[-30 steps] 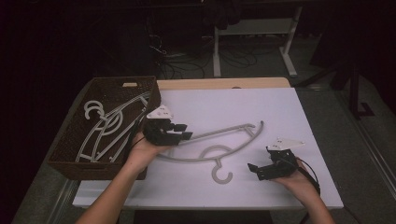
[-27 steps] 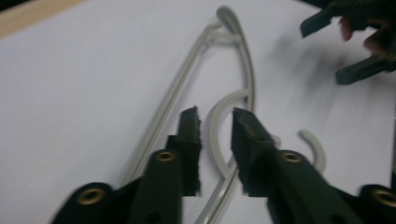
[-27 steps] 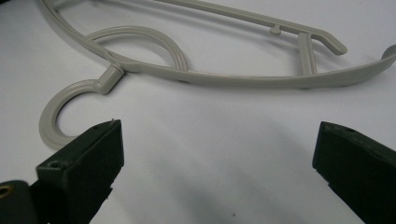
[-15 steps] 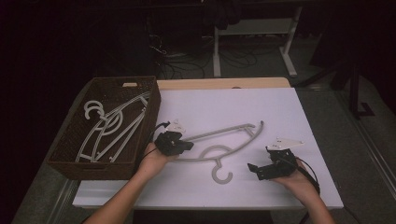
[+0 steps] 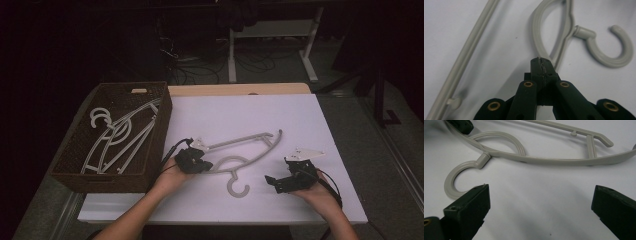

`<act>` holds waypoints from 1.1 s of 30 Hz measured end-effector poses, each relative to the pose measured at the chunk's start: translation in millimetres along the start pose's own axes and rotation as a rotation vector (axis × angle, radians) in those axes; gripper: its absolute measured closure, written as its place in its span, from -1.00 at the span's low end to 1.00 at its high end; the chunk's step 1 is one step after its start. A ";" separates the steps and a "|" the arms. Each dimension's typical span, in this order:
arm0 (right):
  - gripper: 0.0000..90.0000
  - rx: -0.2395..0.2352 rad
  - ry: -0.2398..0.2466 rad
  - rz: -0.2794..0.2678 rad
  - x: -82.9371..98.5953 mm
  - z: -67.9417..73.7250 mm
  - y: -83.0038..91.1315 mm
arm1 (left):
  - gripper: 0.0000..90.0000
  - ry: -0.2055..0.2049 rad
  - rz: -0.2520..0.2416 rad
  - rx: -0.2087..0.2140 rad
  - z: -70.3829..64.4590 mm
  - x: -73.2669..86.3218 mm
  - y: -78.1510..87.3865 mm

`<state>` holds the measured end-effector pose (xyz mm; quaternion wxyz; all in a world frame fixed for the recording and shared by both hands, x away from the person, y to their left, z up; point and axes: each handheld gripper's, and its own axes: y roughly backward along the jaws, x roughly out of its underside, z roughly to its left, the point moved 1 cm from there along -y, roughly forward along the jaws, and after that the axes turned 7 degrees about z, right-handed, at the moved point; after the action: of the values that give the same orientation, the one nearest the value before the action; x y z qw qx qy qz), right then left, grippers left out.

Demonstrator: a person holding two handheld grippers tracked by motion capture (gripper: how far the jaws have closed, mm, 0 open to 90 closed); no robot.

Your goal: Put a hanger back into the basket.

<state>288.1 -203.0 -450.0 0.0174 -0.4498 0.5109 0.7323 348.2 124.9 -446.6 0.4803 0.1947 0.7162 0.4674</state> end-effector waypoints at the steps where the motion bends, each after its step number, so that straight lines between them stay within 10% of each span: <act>1: -0.96 0.000 -0.002 0.001 0.0 -0.1 0.0 | 1.00 0.002 -0.009 0.016 -1.6 -0.7 -0.2; 27: -0.96 0.005 -0.011 0.009 -0.6 -3.9 -2.6 | 1.00 -0.090 -0.007 0.171 -49.7 -19.2 -22.2; 33: -0.85 0.021 -0.053 0.021 -0.6 -12.9 0.3 | 0.84 -0.079 -0.045 0.149 -40.2 -17.9 -10.3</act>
<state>296.6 -212.7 -450.4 0.0278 -0.4246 0.5227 0.7388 323.2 87.4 -442.2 0.5029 0.2320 0.7336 0.3938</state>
